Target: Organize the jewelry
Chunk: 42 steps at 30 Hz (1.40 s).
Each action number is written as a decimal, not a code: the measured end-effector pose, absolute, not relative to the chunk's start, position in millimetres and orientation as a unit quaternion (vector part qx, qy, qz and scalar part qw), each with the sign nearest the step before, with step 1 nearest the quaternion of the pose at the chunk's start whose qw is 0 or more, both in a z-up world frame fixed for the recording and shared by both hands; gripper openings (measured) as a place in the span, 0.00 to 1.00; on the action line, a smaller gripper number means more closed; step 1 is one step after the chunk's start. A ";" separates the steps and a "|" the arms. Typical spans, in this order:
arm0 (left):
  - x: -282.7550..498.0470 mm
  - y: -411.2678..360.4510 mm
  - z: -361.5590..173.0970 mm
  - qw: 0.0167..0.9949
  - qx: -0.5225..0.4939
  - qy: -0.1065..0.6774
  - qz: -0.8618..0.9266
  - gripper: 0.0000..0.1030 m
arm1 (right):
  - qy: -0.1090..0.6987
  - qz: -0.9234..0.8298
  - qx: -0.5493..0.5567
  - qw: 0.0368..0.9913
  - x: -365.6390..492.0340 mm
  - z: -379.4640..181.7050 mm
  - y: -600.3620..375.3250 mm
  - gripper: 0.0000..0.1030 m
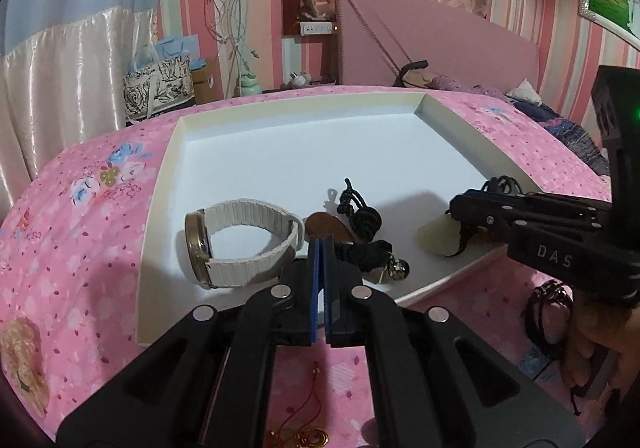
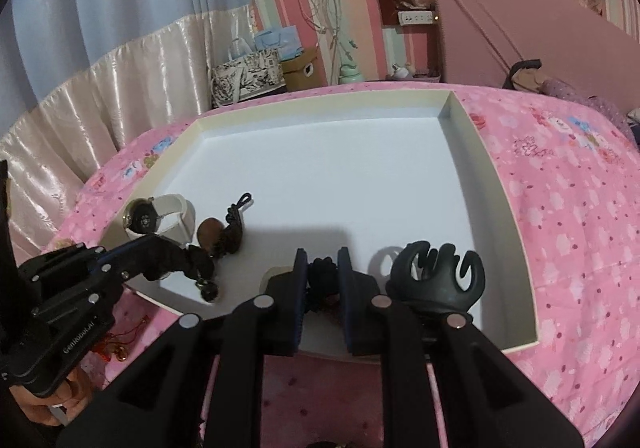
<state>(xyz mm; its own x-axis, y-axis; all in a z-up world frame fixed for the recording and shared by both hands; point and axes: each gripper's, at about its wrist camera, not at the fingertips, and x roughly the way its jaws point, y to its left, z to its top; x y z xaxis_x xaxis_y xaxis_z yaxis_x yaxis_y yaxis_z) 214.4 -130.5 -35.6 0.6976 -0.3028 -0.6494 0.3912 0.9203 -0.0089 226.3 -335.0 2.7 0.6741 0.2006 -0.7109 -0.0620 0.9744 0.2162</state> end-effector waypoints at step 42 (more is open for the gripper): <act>182.5 -19.3 20.1 0.946 -0.078 0.290 -0.118 0.77 | 0.329 0.010 0.087 0.940 125.9 46.8 -401.5 0.66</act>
